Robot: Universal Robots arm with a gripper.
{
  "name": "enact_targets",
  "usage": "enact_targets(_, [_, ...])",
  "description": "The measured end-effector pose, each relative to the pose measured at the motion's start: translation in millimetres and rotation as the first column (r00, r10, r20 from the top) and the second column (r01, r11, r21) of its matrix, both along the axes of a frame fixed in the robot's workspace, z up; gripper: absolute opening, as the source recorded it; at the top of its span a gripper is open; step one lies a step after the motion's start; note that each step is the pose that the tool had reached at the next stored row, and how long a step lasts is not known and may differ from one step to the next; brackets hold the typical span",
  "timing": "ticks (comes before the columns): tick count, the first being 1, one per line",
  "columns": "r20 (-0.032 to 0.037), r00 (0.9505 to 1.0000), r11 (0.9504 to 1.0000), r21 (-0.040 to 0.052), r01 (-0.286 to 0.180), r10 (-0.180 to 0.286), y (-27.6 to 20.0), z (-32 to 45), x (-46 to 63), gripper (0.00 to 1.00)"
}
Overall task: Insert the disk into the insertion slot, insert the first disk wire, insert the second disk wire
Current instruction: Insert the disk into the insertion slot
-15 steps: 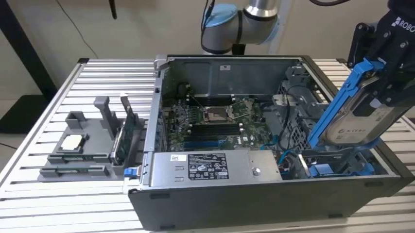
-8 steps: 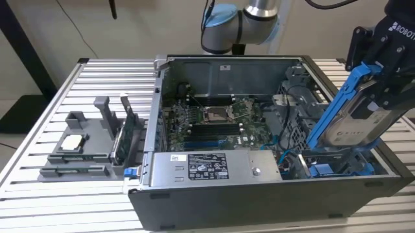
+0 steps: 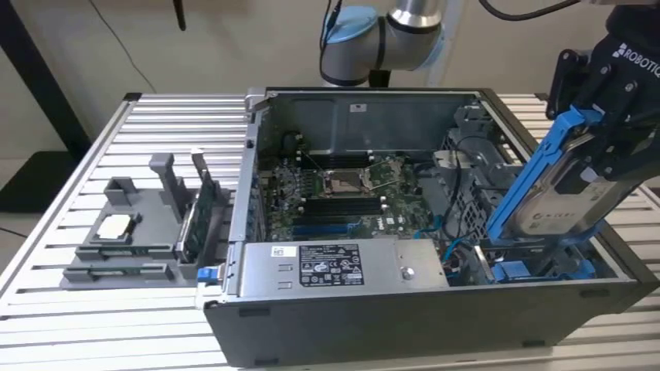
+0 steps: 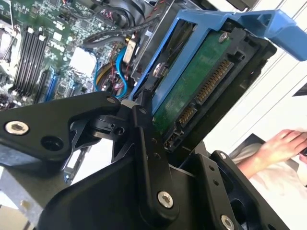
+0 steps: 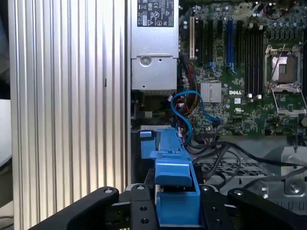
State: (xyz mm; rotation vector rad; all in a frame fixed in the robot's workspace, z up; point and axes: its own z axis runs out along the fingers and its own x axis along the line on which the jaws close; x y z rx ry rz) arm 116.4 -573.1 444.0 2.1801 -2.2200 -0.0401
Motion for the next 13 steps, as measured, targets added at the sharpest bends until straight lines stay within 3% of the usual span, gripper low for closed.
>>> enact_targets(13, [0.0000, 1.0000, 1.0000, 0.0012, 0.000, 0.000, 0.0, -5.4, 0.0, 0.33])
